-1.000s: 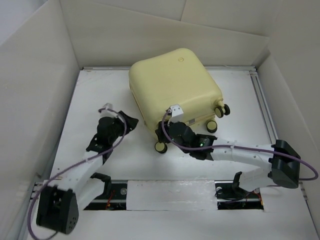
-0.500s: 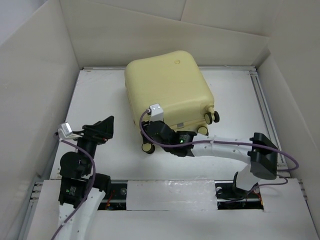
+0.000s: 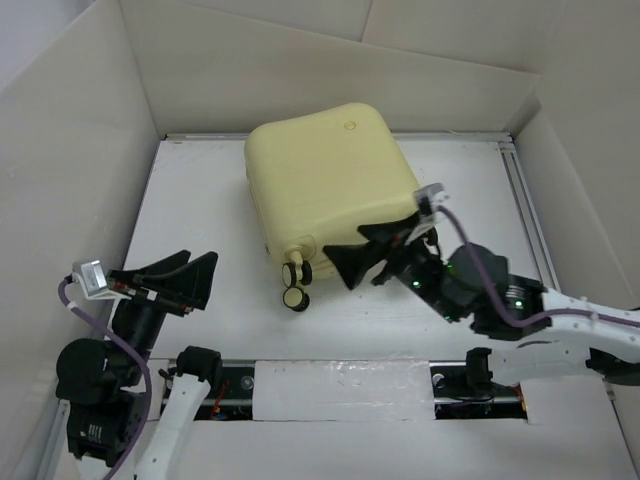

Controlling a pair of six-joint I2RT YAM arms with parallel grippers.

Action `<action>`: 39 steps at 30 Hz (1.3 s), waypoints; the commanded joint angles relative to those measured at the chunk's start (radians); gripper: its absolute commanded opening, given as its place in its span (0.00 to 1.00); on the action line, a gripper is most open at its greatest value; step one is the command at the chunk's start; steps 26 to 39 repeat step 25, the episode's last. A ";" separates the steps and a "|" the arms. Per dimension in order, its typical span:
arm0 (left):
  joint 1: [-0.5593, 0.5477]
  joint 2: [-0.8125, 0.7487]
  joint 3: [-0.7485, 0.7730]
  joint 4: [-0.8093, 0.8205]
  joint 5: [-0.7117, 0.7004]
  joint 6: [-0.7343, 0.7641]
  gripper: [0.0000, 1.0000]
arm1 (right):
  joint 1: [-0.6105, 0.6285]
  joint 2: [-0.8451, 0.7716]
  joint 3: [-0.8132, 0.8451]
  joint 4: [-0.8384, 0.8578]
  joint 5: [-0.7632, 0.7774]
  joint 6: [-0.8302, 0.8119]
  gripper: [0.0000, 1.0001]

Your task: Pack the luggage

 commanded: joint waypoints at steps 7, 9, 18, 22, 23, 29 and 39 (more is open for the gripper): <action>-0.007 0.021 -0.033 0.029 0.159 0.032 1.00 | -0.008 -0.322 -0.068 -0.333 0.333 -0.009 1.00; -0.007 0.012 -0.044 0.067 0.170 0.032 1.00 | -0.008 -0.403 -0.100 -0.344 0.387 0.001 1.00; -0.007 0.071 0.078 0.049 0.017 0.135 1.00 | -0.008 -0.627 -0.186 -0.225 0.443 -0.211 1.00; -0.007 0.109 0.058 0.031 -0.026 0.134 1.00 | -0.008 -0.687 -0.260 -0.206 0.491 -0.225 1.00; -0.007 0.123 0.058 0.031 -0.026 0.134 1.00 | -0.008 -0.687 -0.271 -0.206 0.506 -0.225 1.00; -0.007 0.169 0.049 0.031 -0.064 0.124 1.00 | -0.008 -0.687 -0.280 -0.241 0.563 -0.215 1.00; -0.007 0.169 0.049 0.031 -0.064 0.124 1.00 | -0.008 -0.687 -0.280 -0.241 0.563 -0.215 1.00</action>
